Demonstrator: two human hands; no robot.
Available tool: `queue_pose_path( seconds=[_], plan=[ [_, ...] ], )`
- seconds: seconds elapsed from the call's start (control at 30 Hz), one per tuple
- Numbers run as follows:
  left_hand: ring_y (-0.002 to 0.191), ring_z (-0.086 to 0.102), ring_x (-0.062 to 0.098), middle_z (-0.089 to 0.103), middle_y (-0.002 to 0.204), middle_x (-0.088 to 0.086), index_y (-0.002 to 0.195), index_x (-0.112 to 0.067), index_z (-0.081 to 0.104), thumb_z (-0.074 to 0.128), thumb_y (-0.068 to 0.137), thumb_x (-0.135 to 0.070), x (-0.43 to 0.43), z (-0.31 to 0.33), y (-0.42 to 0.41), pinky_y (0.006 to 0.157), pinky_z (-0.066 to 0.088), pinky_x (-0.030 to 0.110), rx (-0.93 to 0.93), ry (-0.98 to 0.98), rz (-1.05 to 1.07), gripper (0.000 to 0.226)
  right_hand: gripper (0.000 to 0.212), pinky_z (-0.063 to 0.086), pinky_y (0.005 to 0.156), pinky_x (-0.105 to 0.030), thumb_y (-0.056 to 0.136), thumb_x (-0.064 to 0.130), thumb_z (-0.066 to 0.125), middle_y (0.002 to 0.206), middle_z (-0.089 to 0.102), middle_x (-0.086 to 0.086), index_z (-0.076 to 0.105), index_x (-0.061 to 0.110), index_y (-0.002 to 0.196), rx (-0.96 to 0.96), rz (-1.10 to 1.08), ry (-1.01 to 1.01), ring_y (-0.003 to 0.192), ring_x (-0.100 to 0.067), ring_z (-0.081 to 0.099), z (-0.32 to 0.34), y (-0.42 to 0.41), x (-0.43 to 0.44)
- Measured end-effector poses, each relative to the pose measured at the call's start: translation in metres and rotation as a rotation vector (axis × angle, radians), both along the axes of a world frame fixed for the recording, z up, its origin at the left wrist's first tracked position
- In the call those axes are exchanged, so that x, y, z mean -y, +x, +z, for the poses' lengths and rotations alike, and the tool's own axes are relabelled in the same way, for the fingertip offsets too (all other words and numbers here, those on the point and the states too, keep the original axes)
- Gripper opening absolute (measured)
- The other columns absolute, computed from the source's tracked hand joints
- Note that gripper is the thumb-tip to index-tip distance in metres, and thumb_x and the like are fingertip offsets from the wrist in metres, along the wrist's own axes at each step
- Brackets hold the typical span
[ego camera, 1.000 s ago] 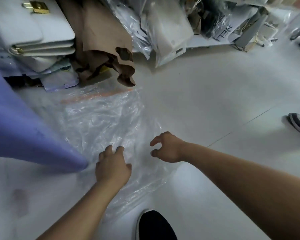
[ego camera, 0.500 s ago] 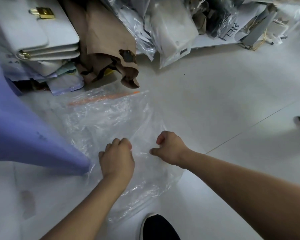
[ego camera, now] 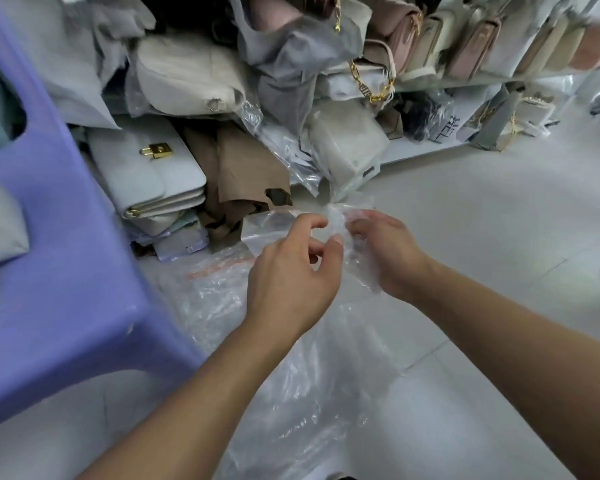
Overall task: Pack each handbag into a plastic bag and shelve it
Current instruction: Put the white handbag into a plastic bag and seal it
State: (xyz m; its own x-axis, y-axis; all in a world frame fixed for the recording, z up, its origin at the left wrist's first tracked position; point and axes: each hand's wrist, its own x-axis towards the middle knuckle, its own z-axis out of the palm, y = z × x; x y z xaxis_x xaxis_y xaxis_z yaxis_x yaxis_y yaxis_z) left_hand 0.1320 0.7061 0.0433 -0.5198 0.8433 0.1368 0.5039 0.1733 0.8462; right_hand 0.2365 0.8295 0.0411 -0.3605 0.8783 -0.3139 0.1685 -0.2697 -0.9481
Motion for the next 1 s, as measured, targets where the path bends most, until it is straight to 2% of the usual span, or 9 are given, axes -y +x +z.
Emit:
queue_pose_path(
  seconds=[0.1,0.23,0.3,0.37,0.43,0.6,0.73,0.9,1.0],
  plan=[
    [0.092,0.063,0.015,0.068,0.087,-0.017,0.102,-0.035,0.060,0.050,0.097,-0.037,0.011,0.047,-0.028,0.080,0.052,0.041,-0.092,0.162,0.183,0.012,0.017,0.054,0.074,-0.040,0.092,0.008,0.058,0.087,0.065,-0.009,0.071,0.018,0.091,-0.148,-0.005,-0.004,0.074,-0.024,0.062,0.065,-0.005,0.003],
    [0.116,0.051,0.021,0.058,0.112,-0.011,0.119,-0.026,0.057,0.058,0.092,-0.046,0.028,0.104,-0.067,0.098,0.046,0.041,-0.015,0.251,0.334,0.033,0.021,0.046,0.065,-0.034,0.073,0.018,0.058,0.098,0.062,-0.009,0.065,0.024,0.092,-0.215,0.100,0.047,0.079,-0.028,0.058,0.145,-0.021,0.025],
    [0.118,0.053,0.023,0.054,0.125,-0.002,0.130,-0.027,0.047,0.058,0.086,-0.066,0.037,0.137,-0.083,0.097,0.046,0.040,0.352,0.166,0.365,0.060,0.019,0.043,0.063,-0.034,0.072,0.011,0.056,0.087,0.060,-0.006,0.062,0.023,0.085,-0.249,0.178,0.086,0.073,-0.025,0.057,0.177,-0.032,0.043],
    [0.102,0.058,0.015,0.054,0.112,-0.006,0.125,-0.029,0.043,0.058,0.085,-0.072,0.051,0.166,-0.099,0.080,0.050,0.036,0.830,0.174,0.272,0.060,0.022,0.043,0.058,-0.029,0.076,0.002,0.056,0.079,0.055,-0.004,0.059,0.024,0.072,-0.248,0.235,0.157,0.063,-0.019,0.055,0.202,-0.045,0.061],
    [0.093,0.060,0.012,0.056,0.104,-0.009,0.120,-0.027,0.046,0.066,0.081,-0.070,0.066,0.187,-0.114,0.077,0.054,0.037,0.972,0.254,0.225,0.061,0.029,0.043,0.058,-0.028,0.077,0.000,0.062,0.077,0.055,-0.003,0.060,0.027,0.064,-0.219,0.251,0.272,0.064,-0.018,0.055,0.222,-0.057,0.078],
    [0.084,0.061,0.016,0.056,0.095,-0.010,0.133,-0.030,0.040,0.078,0.083,-0.043,0.106,0.211,-0.139,0.085,0.053,0.035,0.695,0.489,0.409,0.064,0.019,0.040,0.055,-0.029,0.077,0.007,0.076,0.071,0.060,0.005,0.063,0.019,0.082,0.087,0.337,0.691,0.060,-0.014,0.050,0.246,-0.074,0.111],
    [0.068,0.056,0.015,0.056,0.075,0.002,0.130,-0.033,0.042,0.075,0.089,-0.032,0.140,0.221,-0.154,0.065,0.046,0.031,0.484,0.573,0.427,0.053,0.015,0.042,0.062,-0.025,0.084,0.008,0.067,0.084,0.063,0.008,0.058,0.019,0.083,0.306,0.176,0.982,0.077,-0.013,0.058,0.244,-0.092,0.127],
    [0.050,0.041,0.005,0.041,0.071,0.001,0.138,-0.045,0.033,0.064,0.097,-0.023,0.170,0.230,-0.163,0.056,0.041,0.019,0.184,0.660,0.470,0.055,0.045,0.037,0.104,-0.042,0.080,0.008,0.063,0.132,0.044,-0.003,0.053,0.031,0.118,0.300,-0.094,0.872,0.123,-0.030,0.042,0.224,-0.123,0.160],
    [0.062,0.054,0.011,0.056,0.087,0.007,0.120,-0.045,0.041,0.059,0.099,-0.014,0.182,0.228,-0.169,0.061,0.048,0.023,0.067,0.724,0.547,0.042,0.046,0.035,0.099,-0.040,0.078,0.005,0.058,0.125,0.040,0.000,0.058,0.026,0.120,0.076,-0.126,1.173,0.113,-0.024,0.038,0.211,-0.149,0.200]
  ],
)
